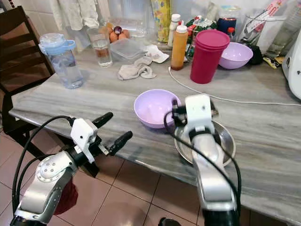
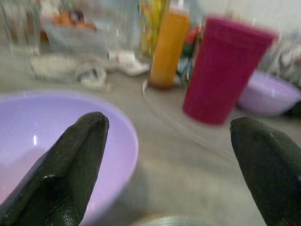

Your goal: Setting the table

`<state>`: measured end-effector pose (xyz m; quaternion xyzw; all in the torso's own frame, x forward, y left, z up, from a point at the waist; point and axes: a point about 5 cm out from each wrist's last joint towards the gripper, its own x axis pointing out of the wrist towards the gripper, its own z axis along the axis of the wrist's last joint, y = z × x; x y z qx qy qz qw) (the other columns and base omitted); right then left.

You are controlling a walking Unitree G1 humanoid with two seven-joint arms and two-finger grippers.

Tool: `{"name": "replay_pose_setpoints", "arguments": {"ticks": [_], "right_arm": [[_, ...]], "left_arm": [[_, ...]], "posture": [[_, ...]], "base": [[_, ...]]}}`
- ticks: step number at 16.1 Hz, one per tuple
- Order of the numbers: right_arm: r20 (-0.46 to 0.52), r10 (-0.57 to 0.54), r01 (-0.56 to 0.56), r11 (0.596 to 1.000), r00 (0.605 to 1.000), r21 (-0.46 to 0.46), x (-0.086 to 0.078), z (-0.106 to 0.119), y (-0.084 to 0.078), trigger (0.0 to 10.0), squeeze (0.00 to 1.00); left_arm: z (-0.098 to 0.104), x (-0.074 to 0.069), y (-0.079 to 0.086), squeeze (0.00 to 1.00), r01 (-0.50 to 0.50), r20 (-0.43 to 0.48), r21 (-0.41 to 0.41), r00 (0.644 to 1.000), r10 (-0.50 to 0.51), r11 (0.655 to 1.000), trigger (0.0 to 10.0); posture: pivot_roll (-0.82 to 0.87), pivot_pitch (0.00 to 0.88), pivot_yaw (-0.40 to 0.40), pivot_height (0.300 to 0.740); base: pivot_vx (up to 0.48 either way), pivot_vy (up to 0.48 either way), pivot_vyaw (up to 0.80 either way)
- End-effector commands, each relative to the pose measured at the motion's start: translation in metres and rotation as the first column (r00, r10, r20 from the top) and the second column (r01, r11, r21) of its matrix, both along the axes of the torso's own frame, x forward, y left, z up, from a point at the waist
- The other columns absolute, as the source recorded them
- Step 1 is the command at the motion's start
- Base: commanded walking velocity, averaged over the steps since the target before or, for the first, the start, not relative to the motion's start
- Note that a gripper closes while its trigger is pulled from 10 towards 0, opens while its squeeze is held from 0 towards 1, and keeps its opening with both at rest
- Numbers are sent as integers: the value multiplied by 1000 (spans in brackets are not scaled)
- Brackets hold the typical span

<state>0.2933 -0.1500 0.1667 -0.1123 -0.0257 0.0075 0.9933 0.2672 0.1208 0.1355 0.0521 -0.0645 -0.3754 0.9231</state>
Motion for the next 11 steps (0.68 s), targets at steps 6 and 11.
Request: {"name": "replay_pose_setpoints", "arguments": {"ticks": [6,11], "right_arm": [[-203,-80,95,993,976,68,-12,-23,-9,10000,1000],[-267,-71,97,991,961,86,-12,-28,-10,10000,1000]], "left_arm": [[-3,-3,7,0,43,-45,17,998,-42,999,10000],[-2,-3,6,0,45,-49,14,998,-44,999,10000]], "posture": [[-233,140,36,740],[-231,136,31,740]], "base": [[0,0,0],[0,0,0]]}}
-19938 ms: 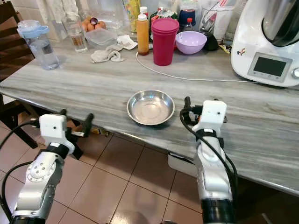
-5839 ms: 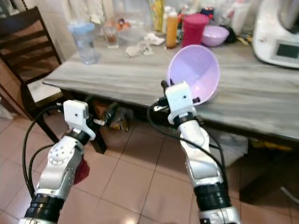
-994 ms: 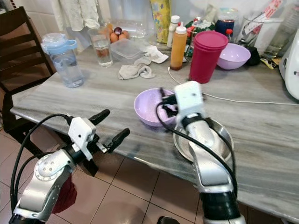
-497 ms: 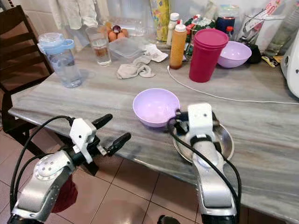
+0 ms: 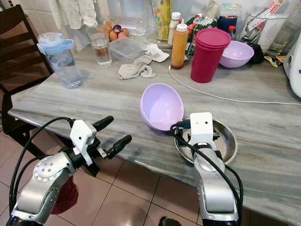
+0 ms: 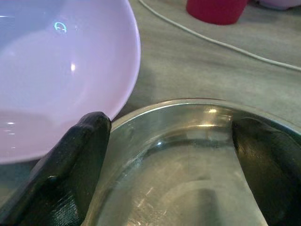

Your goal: Setting the table

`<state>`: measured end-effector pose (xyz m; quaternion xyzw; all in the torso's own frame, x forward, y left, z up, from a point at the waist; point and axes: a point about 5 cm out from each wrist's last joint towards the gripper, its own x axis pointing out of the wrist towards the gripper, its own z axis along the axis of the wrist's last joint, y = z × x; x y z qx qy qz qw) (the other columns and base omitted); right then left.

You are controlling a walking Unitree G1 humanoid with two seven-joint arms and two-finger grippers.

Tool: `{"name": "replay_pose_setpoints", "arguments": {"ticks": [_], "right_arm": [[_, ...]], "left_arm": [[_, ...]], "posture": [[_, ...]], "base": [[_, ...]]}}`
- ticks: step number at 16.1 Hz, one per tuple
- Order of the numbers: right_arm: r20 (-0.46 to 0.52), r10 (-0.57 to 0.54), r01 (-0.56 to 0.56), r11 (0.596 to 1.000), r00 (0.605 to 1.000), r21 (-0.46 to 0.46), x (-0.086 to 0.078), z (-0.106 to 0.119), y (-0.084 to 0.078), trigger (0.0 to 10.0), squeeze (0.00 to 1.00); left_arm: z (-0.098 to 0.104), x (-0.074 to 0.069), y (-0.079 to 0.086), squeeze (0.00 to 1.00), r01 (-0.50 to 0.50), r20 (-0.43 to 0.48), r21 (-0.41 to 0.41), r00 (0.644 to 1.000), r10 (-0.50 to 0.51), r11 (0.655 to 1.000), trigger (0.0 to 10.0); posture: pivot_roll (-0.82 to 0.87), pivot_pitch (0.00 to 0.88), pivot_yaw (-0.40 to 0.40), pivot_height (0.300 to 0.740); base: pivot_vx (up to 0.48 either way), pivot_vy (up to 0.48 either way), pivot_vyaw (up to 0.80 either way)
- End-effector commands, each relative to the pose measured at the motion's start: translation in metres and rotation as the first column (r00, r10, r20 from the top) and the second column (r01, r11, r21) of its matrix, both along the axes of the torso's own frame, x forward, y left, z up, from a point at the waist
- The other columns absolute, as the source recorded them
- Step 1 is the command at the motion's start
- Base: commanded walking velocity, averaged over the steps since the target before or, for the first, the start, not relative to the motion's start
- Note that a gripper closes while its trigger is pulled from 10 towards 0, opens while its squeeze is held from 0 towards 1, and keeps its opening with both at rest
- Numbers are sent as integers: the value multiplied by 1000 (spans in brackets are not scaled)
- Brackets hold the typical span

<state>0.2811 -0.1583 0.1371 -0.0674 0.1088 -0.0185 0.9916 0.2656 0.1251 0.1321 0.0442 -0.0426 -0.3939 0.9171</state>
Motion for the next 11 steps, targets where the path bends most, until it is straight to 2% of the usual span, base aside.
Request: {"name": "replay_pose_setpoints", "arguments": {"ticks": [1,8,11], "right_arm": [[11,-7,7,1000,1000,7,1,5,-2,10000,1000],[180,54,-50,998,982,-26,8,34,6,10000,1000],[227,72,-51,994,971,-97,8,42,8,10000,1000]], "left_arm": [[1,-1,2,0,7,-1,9,1000,-6,1000,10000],[2,0,1,0,-5,10,7,1000,5,1000,10000],[2,0,1,0,-6,11,6,1000,6,1000,10000]], "posture": [[-231,136,31,740],[-226,124,25,740],[-228,122,26,740]], "base": [[0,0,0],[0,0,0],[0,0,0]]}}
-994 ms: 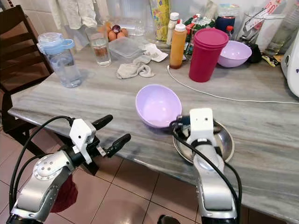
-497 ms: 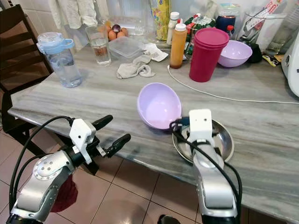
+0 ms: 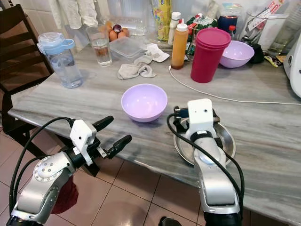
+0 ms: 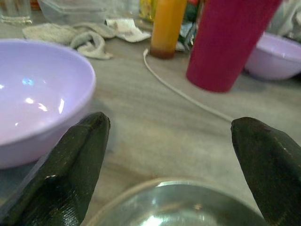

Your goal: Setting the table

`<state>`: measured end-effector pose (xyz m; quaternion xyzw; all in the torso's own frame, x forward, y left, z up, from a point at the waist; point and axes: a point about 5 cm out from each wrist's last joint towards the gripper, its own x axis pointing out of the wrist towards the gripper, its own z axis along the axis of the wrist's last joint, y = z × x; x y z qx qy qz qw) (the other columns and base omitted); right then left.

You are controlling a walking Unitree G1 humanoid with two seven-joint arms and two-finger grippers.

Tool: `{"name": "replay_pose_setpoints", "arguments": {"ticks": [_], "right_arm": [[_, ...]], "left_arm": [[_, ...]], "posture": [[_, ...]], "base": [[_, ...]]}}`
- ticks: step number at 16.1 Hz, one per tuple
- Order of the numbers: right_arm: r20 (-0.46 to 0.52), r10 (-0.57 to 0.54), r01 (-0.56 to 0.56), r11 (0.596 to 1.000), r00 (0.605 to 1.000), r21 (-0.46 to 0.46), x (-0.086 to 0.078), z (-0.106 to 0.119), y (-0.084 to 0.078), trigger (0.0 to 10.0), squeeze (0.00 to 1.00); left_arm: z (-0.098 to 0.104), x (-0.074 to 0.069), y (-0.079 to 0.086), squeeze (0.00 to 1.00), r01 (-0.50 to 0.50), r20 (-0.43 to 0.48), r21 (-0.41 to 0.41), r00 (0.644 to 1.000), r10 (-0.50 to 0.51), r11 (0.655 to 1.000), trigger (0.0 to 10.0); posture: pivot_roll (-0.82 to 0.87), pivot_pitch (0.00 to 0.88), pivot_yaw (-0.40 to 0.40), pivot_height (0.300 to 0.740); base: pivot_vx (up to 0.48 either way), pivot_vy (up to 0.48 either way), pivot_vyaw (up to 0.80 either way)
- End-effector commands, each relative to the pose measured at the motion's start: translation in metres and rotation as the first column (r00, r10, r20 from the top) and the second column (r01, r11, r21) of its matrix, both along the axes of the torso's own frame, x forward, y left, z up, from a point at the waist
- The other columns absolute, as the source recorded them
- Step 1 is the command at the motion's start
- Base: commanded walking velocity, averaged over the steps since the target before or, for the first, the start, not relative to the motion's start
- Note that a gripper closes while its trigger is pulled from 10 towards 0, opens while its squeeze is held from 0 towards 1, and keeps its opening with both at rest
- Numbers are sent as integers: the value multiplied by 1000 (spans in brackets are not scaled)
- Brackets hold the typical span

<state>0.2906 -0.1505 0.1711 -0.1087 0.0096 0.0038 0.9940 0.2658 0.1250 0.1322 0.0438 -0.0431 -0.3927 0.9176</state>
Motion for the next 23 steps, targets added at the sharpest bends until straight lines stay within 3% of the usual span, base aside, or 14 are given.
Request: {"name": "replay_pose_setpoints", "arguments": {"ticks": [1,7,12,16,23], "right_arm": [[23,-23,23,1000,999,-21,-3,8,-2,10000,1000],[-27,-145,141,983,989,-116,-22,-3,-21,10000,1000],[-156,-182,175,983,971,-54,-33,-21,-28,10000,1000],[-242,-99,113,992,965,47,-20,-29,-20,10000,1000],[-351,2,39,993,936,111,-13,-46,-6,10000,1000]], "left_arm": [[2,0,1,0,-2,12,8,1000,2,1000,10000],[3,2,-1,0,10,4,-6,1000,-10,1000,10000],[3,3,0,0,34,-21,-15,999,-34,999,10000],[-1,0,1,0,80,-58,2,995,-80,997,10000],[-3,-7,2,0,95,-79,5,992,-94,995,10000]], "posture": [[-233,124,27,740],[-259,140,30,740],[-273,149,43,740],[-263,147,40,740],[-233,149,25,740]], "base": [[0,0,0],[0,0,0],[0,0,0],[0,0,0],[0,0,0]]}}
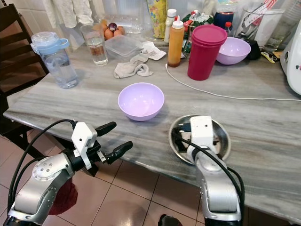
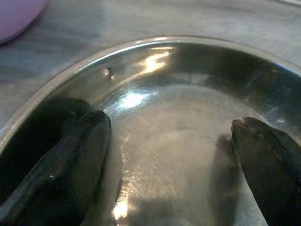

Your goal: Setting the table

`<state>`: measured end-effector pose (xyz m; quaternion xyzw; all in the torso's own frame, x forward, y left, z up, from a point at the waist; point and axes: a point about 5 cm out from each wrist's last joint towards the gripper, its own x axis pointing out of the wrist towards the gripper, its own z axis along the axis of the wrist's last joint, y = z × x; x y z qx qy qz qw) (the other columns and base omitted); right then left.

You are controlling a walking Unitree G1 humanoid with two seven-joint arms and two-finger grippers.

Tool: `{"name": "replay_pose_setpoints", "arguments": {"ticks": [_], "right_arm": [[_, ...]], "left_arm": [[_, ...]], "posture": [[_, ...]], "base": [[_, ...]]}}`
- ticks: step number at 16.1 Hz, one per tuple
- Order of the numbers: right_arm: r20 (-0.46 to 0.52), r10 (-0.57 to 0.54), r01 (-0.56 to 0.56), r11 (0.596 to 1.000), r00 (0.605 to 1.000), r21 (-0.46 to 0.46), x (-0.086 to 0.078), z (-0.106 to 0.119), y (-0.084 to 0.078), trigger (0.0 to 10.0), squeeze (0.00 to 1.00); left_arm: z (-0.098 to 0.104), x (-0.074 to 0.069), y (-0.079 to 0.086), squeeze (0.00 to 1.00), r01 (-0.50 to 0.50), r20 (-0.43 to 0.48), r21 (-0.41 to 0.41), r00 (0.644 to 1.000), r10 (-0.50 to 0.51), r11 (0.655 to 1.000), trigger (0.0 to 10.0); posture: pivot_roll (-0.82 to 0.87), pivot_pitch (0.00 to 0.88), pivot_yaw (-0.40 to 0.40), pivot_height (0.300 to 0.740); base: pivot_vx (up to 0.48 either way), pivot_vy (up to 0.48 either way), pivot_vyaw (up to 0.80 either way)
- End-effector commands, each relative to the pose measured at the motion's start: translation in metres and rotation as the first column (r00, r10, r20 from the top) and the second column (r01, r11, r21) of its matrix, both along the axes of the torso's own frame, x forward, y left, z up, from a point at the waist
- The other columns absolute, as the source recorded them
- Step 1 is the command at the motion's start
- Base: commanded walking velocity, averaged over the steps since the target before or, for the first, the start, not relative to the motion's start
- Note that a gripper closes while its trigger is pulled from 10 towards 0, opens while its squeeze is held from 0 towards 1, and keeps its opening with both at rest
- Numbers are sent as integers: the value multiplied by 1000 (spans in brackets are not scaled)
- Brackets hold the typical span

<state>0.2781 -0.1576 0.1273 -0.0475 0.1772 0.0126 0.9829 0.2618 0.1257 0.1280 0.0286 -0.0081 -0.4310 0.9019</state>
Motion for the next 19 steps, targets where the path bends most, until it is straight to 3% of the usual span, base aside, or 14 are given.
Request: {"name": "replay_pose_setpoints", "arguments": {"ticks": [1,2,3,9,11,13,14,15,18,19], "right_arm": [[-31,25,-25,1000,999,13,0,-4,5,10000,988],[-35,50,-49,999,998,23,2,-4,11,10000,839],[-35,70,-68,997,997,39,4,-4,16,10000,765],[-20,98,-96,992,995,76,12,-2,27,10000,714],[38,104,-105,993,994,44,14,5,25,10000,694],[97,95,-98,995,991,31,11,12,22,10000,608],[108,85,-90,995,990,35,9,14,21,10000,553],[126,82,-87,996,989,37,9,16,20,10000,435],[231,64,-74,997,971,35,3,29,16,10000,416],[317,92,-97,995,944,1,0,39,17,10000,388]], "left_arm": [[1,-3,2,0,18,-6,5,1000,-18,1000,10000],[1,-4,2,0,22,-9,5,1000,-22,1000,10000],[1,-4,2,0,25,-11,5,1000,-25,1000,10000],[1,-7,2,0,51,-27,6,998,-51,999,10000],[1,-8,3,0,54,-34,5,998,-53,999,10000],[1,-8,4,0,35,-34,-1,999,-35,999,10000],[1,-8,4,0,26,-31,-7,999,-26,1000,10000],[1,-8,4,0,23,-34,-13,999,-24,1000,10000],[2,-7,5,0,16,-38,-28,999,-17,999,10000],[5,-5,6,0,3,-39,-50,999,-5,999,10000]], "posture": [[-230,150,23,740],[-229,149,23,740],[-226,148,23,740],[-222,143,25,740],[-219,143,20,740],[-219,142,19,740],[-221,142,20,740],[-221,141,20,740],[-223,140,21,740],[-227,140,25,740]], "base": [[0,0,0],[0,0,0],[0,0,0],[0,0,0],[0,0,0],[0,0,0],[0,0,0],[0,0,0],[0,0,0],[0,0,0]]}}
